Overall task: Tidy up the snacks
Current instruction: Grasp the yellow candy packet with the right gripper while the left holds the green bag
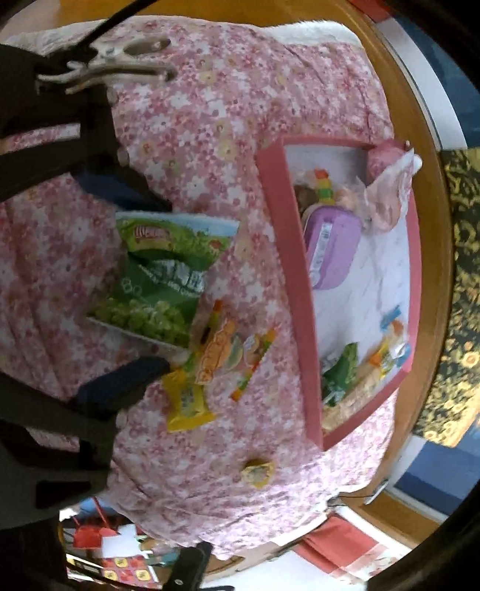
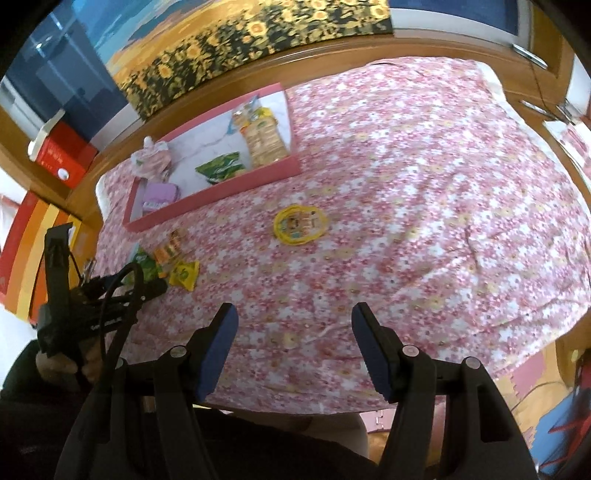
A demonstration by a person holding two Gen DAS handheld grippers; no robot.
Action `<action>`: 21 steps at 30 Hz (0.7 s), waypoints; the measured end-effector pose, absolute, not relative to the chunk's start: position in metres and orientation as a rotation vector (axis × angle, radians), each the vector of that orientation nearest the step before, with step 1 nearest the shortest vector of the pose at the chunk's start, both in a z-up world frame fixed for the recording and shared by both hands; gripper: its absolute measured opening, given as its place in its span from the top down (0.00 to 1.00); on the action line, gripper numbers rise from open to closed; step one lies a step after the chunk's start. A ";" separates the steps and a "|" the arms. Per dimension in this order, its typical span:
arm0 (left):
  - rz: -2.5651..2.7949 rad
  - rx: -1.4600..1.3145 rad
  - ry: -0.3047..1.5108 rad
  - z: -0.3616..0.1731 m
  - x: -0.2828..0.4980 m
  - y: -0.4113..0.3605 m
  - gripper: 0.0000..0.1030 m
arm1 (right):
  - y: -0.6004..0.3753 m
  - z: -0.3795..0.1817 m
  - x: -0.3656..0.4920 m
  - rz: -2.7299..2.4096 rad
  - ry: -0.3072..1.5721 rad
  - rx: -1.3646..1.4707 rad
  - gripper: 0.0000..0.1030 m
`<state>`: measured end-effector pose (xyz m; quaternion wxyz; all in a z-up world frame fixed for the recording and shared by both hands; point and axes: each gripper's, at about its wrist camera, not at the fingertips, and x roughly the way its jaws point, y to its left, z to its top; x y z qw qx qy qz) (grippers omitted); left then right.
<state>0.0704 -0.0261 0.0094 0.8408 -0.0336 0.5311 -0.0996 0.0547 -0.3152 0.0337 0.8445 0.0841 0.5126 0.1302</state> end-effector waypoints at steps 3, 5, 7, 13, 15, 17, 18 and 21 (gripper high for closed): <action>-0.204 -0.110 1.118 0.015 0.069 -0.017 0.48 | -0.315 0.035 0.056 0.279 1.082 0.180 0.36; -0.204 -0.118 1.112 0.018 0.066 -0.013 0.51 | -0.310 0.036 0.057 0.293 1.078 0.170 0.36; -0.200 -0.132 1.102 0.022 0.057 -0.008 0.51 | -0.303 0.038 0.060 0.318 1.074 0.154 0.36; -0.119 -0.177 1.092 0.026 0.025 0.006 0.51 | -0.267 0.035 0.073 0.442 1.090 0.096 0.36; -0.096 -0.192 1.104 0.023 0.014 0.014 0.51 | -0.251 0.031 0.078 0.498 1.106 0.075 0.36; -0.075 -0.212 1.103 0.023 0.005 0.022 0.51 | -0.232 0.025 0.086 0.568 1.114 0.036 0.36; -0.051 -0.210 1.102 0.023 -0.001 0.026 0.51 | -0.224 0.020 0.089 0.589 1.112 0.006 0.36; -0.029 -0.183 1.087 0.028 -0.010 0.027 0.51 | -0.198 0.007 0.097 0.663 1.089 -0.097 0.36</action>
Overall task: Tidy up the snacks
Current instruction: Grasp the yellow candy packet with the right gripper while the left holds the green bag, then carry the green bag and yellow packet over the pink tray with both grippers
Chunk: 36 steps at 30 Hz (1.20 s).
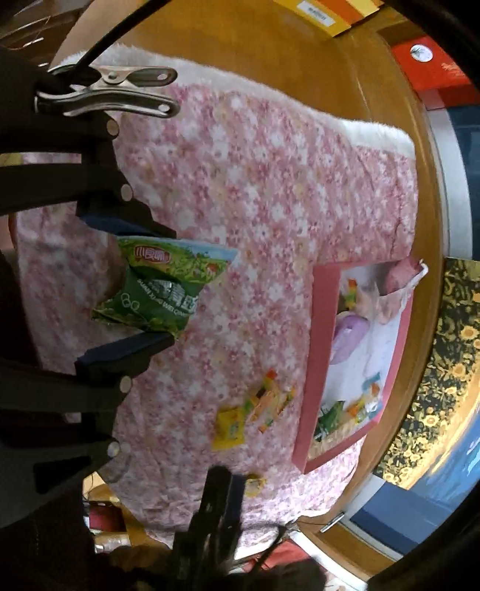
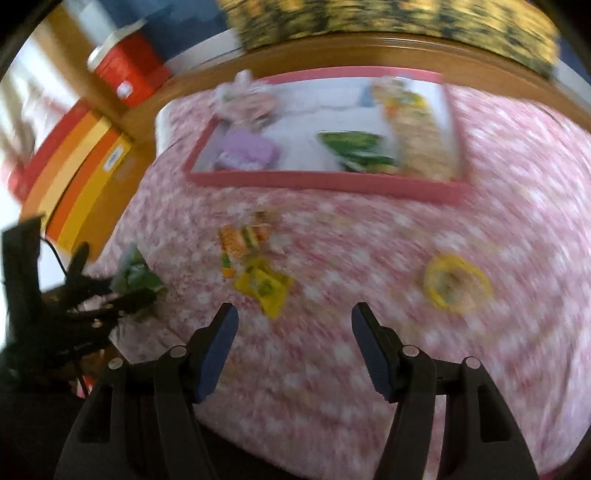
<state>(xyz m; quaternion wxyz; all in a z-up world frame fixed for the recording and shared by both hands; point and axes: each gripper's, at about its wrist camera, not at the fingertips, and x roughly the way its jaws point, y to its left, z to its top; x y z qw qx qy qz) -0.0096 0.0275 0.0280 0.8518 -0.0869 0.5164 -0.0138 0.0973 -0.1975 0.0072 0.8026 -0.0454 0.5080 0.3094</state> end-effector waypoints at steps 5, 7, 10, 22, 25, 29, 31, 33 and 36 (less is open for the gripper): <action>-0.015 -0.154 1.073 0.031 -0.018 0.030 0.50 | -0.161 -0.006 0.105 0.752 1.065 -0.200 0.36; 0.002 -0.178 1.066 0.031 -0.020 0.037 0.50 | -0.154 -0.016 0.112 0.727 1.083 -0.222 0.36; -0.001 -0.208 1.063 0.031 -0.017 0.042 0.50 | -0.148 -0.017 0.110 0.710 1.031 -0.270 0.43; -0.132 -0.168 1.114 0.020 0.004 0.012 0.50 | -0.210 -0.008 0.085 0.556 1.007 -0.170 0.73; -0.174 -0.158 1.117 0.019 0.006 0.003 0.50 | -0.219 -0.002 0.067 0.537 1.012 -0.215 0.73; -0.213 -0.151 1.122 0.014 0.008 -0.008 0.49 | -0.219 -0.009 0.055 0.540 1.023 -0.249 0.73; -0.214 -0.173 1.110 0.012 0.009 -0.007 0.50 | -0.220 -0.019 0.055 0.528 1.051 -0.250 0.73; -0.213 -0.208 1.110 0.011 0.010 -0.003 0.51 | -0.222 -0.017 0.054 0.536 1.039 -0.237 0.73; -0.218 -0.189 1.101 0.020 0.007 -0.004 0.52 | -0.232 -0.007 0.053 0.547 1.035 -0.177 0.74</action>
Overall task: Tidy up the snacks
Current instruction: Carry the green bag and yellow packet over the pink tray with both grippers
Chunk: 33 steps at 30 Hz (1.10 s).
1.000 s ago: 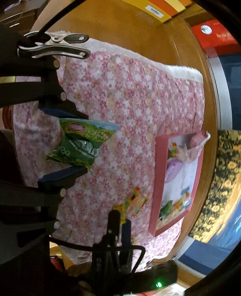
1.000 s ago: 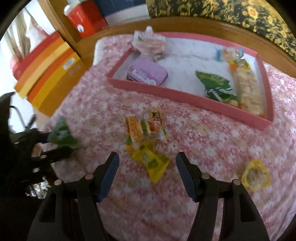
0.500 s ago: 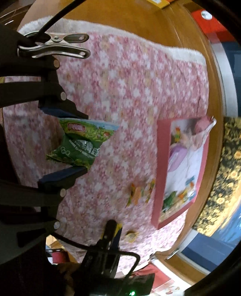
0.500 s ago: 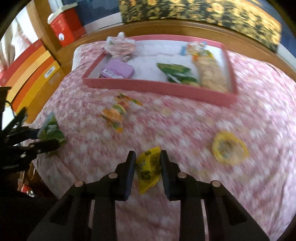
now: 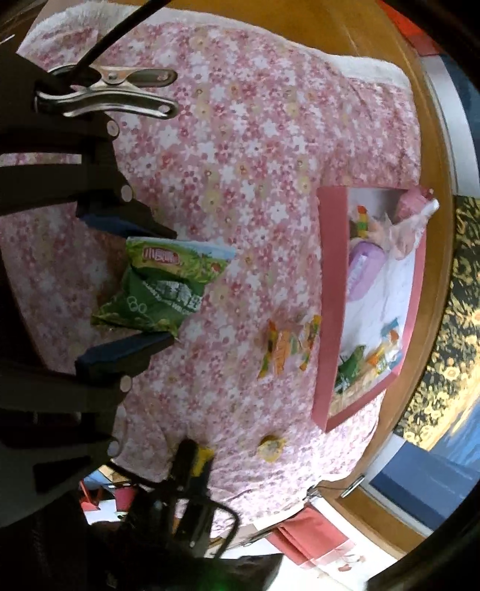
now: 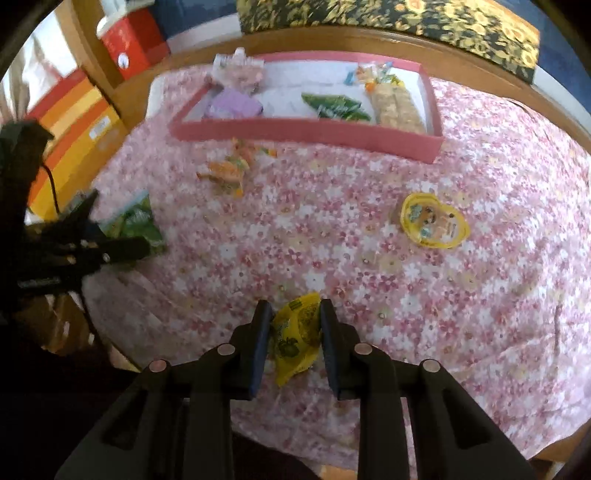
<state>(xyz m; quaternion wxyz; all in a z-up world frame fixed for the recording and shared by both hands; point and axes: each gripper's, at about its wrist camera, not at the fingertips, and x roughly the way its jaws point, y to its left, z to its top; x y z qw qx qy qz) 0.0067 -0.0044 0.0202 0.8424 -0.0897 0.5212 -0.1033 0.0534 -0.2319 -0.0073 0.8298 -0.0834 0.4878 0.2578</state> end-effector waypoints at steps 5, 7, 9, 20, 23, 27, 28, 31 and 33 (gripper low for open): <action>-0.202 -0.137 1.050 0.054 0.002 -0.009 0.52 | -0.247 0.032 0.046 0.530 0.936 -0.132 0.74; -0.181 -0.131 1.034 0.069 0.002 -0.007 0.52 | -0.249 0.053 0.042 0.520 0.872 -0.132 0.74; -0.159 -0.133 1.011 0.086 0.002 -0.005 0.52 | -0.245 0.074 0.036 0.505 0.797 -0.166 0.74; -0.125 -0.117 0.851 0.155 -0.002 0.000 0.52 | -0.229 0.138 0.020 0.544 0.574 -0.165 0.74; -0.111 -0.092 0.837 0.162 -0.001 -0.004 0.52 | -0.232 0.137 0.022 0.540 0.578 -0.149 0.74; -0.106 -0.067 0.801 0.172 -0.001 -0.007 0.51 | -0.233 0.142 0.024 0.540 0.556 -0.165 0.74; -0.105 -0.062 0.787 0.175 -0.001 -0.007 0.51 | -0.234 0.145 0.025 0.542 0.550 -0.155 0.74; -0.097 -0.059 0.757 0.181 0.001 -0.006 0.51 | -0.237 0.153 0.029 0.543 0.521 -0.137 0.74; -0.084 -0.056 0.736 0.184 0.006 -0.004 0.51 | -0.236 0.157 0.031 0.555 0.506 -0.134 0.74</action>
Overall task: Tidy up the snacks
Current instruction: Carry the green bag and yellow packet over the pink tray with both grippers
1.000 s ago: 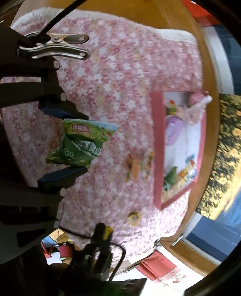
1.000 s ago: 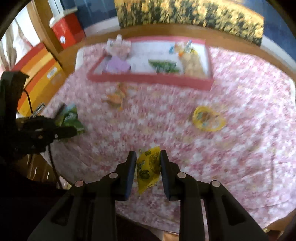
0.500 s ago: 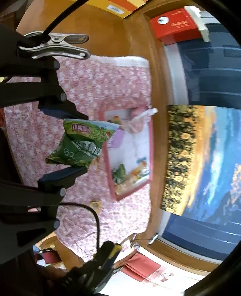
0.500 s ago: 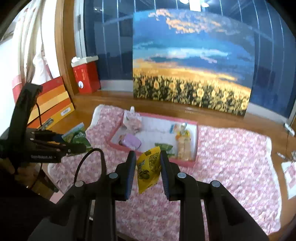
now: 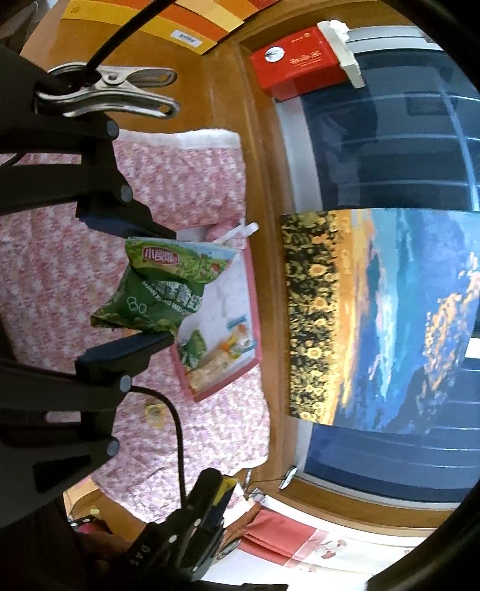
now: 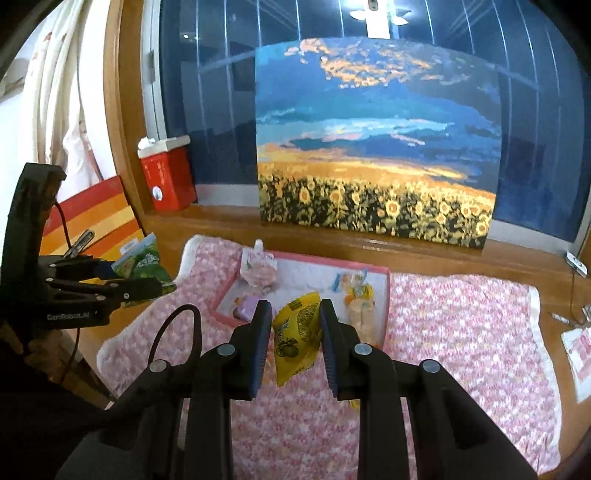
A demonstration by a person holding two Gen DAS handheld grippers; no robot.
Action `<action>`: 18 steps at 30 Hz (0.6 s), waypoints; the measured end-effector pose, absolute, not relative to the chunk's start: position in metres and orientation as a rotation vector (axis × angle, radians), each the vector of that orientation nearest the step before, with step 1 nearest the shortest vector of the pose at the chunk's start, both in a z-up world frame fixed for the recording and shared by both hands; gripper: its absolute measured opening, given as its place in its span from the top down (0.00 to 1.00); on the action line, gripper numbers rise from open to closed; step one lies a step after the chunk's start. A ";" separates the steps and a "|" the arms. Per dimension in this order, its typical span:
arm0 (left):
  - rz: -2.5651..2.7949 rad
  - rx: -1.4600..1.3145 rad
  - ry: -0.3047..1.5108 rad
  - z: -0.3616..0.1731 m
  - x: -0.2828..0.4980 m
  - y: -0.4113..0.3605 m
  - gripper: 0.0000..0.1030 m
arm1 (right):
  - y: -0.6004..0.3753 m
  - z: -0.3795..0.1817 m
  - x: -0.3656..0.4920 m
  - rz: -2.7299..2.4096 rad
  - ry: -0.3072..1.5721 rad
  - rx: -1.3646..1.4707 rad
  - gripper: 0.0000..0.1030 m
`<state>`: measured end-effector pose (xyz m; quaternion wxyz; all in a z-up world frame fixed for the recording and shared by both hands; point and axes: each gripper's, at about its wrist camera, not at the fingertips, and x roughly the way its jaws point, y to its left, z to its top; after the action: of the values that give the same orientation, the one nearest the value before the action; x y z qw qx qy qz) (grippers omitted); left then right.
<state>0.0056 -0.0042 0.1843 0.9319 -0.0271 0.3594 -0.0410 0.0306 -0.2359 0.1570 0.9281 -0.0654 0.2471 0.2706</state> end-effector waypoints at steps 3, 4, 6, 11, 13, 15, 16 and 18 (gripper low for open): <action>-0.076 -0.066 0.706 0.189 0.009 0.000 0.52 | -0.232 0.158 0.035 0.558 0.503 -0.142 0.74; -0.077 -0.069 0.697 0.191 0.010 0.001 0.52 | -0.232 0.158 0.037 0.561 0.501 -0.144 0.74; -0.074 -0.072 0.686 0.193 0.012 0.002 0.52 | -0.230 0.159 0.039 0.564 0.496 -0.149 0.74; -0.065 -0.087 0.687 0.191 0.019 0.007 0.51 | -0.226 0.160 0.047 0.570 0.492 -0.158 0.74; -0.057 -0.096 0.693 0.188 0.024 0.012 0.52 | -0.224 0.160 0.050 0.564 0.483 -0.165 0.74; -0.047 -0.092 0.693 0.187 0.029 0.015 0.52 | -0.222 0.159 0.053 0.560 0.479 -0.170 0.74; -0.046 -0.090 0.690 0.186 0.031 0.016 0.52 | -0.221 0.158 0.055 0.558 0.479 -0.170 0.74; -0.045 -0.084 0.685 0.186 0.034 0.017 0.51 | -0.220 0.158 0.060 0.550 0.481 -0.171 0.74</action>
<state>0.0339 0.0174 0.1858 0.9408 -0.0411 0.3358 -0.0222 0.0605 -0.2196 0.1576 0.9305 -0.0834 0.2347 0.2686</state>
